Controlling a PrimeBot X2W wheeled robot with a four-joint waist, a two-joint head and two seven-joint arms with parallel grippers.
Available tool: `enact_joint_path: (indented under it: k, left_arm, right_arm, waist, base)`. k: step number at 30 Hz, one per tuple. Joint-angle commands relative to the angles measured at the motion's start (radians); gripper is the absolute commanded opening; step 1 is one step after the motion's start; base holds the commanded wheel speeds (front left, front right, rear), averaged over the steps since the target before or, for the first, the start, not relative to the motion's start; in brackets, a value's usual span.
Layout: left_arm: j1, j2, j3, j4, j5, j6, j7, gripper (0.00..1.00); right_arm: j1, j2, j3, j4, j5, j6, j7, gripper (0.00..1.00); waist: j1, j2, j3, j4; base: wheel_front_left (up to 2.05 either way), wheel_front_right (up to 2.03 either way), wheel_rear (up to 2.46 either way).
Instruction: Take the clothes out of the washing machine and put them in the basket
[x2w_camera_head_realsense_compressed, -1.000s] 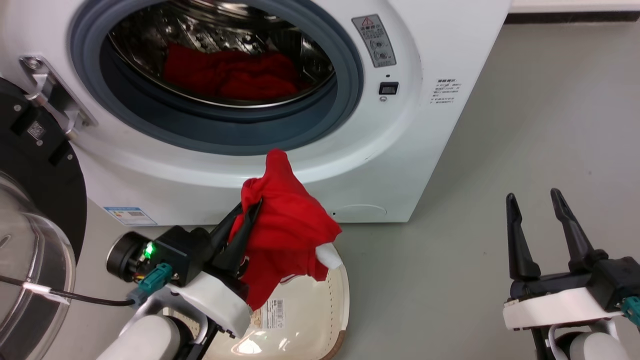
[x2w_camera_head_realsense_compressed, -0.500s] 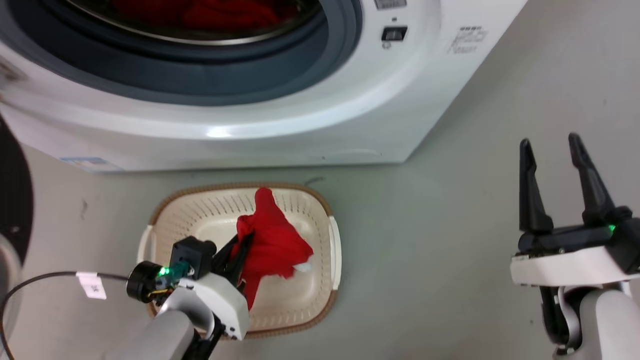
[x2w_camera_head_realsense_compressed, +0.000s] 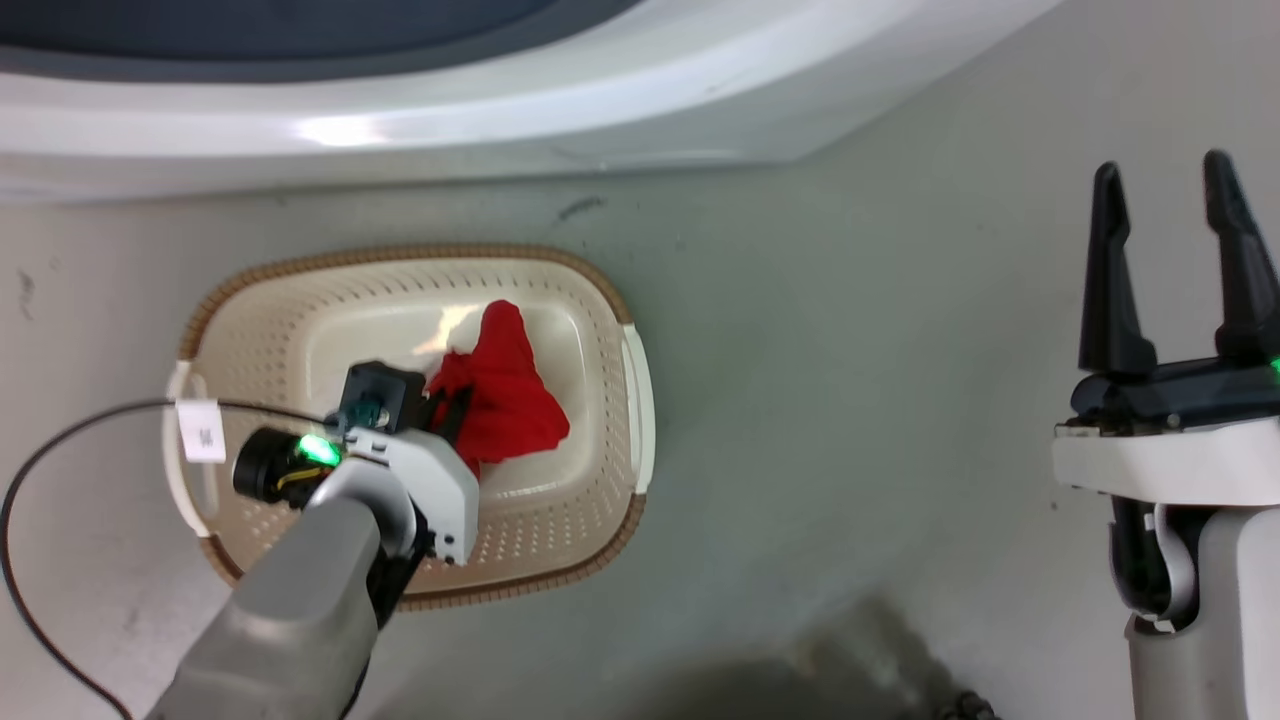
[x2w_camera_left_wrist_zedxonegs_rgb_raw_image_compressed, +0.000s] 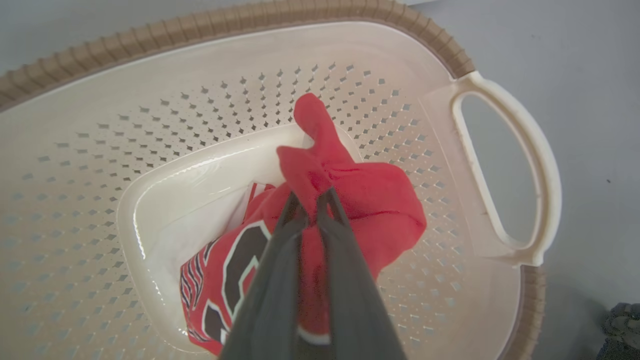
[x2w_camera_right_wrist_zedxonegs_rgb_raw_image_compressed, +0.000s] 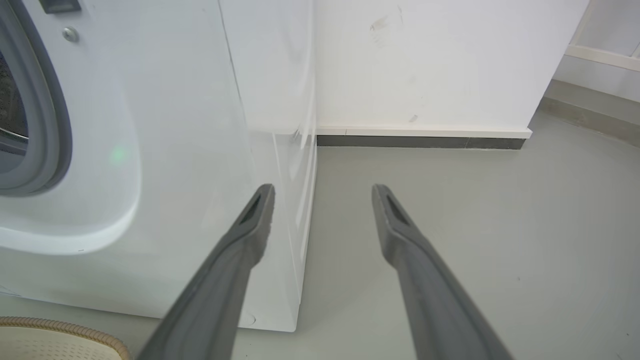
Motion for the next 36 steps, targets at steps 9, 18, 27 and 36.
enact_joint_path:
  k: [9, 18, 27, 36]
  left_arm:
    - [-0.170, -0.032, -0.050, 0.230, 0.039, -0.011, 0.039, 0.00]
    - [-0.208, -0.046, -0.078, 0.307, 0.056, -0.001, 0.061, 1.00]
    - [-0.151, -0.073, -0.076, 0.317, 0.035, -0.004, -0.002, 1.00]
    - [-0.052, -0.066, 0.025, 0.179, -0.012, 0.039, -0.035, 1.00]
  right_arm:
    - [-0.063, 0.001, -0.017, -0.039, 0.017, -0.001, -0.002, 1.00]
    - [-0.072, 0.001, -0.012, -0.044, 0.021, -0.001, -0.002, 1.00]
    - [-0.030, 0.001, -0.008, -0.018, 0.004, -0.001, -0.002, 1.00]
    - [0.031, 0.001, 0.006, 0.013, -0.016, -0.001, -0.002, 1.00]
  waist:
    - [-0.0002, 0.0000, 0.170, -0.020]
    - [-0.0002, 0.0000, 0.194, -0.029]
    - [-0.0002, 0.0000, 0.075, -0.009]
    - [-0.0002, 0.0000, -0.094, 0.022]
  base:
    - [0.00, 0.00, 0.00]
    - [0.00, 0.00, 0.00]
    - [0.00, 0.00, 0.00]
    - [0.00, 0.00, 0.00]
